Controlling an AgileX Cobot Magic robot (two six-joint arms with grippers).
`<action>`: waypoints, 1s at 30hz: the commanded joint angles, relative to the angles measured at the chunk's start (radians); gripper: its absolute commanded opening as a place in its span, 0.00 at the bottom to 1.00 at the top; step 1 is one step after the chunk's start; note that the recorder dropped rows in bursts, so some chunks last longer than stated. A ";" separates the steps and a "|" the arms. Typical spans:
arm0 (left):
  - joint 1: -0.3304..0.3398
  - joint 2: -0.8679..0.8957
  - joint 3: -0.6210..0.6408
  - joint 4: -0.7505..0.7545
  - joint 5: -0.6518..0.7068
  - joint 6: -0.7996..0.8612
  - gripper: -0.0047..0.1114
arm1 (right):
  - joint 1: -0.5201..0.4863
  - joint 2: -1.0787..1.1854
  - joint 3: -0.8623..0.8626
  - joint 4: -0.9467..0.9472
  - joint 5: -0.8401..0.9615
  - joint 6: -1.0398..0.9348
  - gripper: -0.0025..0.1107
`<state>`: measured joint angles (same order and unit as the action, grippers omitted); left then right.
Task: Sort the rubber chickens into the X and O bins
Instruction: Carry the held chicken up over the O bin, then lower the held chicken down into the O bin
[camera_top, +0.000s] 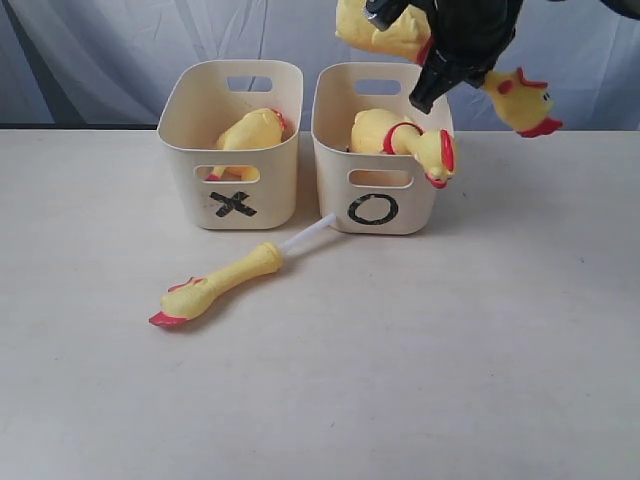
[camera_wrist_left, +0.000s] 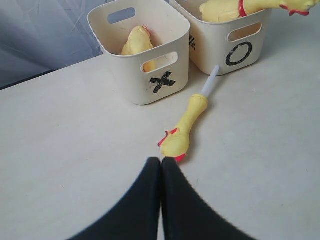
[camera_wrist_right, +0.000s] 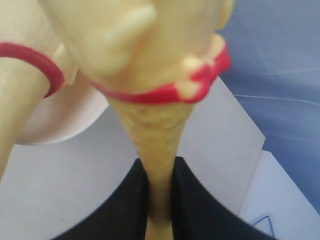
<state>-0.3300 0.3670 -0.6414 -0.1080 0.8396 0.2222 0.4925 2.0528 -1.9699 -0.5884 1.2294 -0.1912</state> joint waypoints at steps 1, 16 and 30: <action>-0.001 -0.007 0.001 -0.009 -0.010 -0.005 0.04 | -0.028 -0.010 -0.015 0.050 -0.008 -0.007 0.01; -0.001 -0.007 0.001 -0.003 -0.010 -0.005 0.04 | -0.097 0.024 -0.015 0.247 -0.008 -0.063 0.01; -0.001 -0.007 0.001 -0.003 -0.012 -0.005 0.04 | -0.097 0.024 -0.015 0.206 -0.008 -0.052 0.01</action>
<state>-0.3300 0.3670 -0.6414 -0.1080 0.8396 0.2222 0.4034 2.0880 -1.9746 -0.3645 1.2354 -0.2523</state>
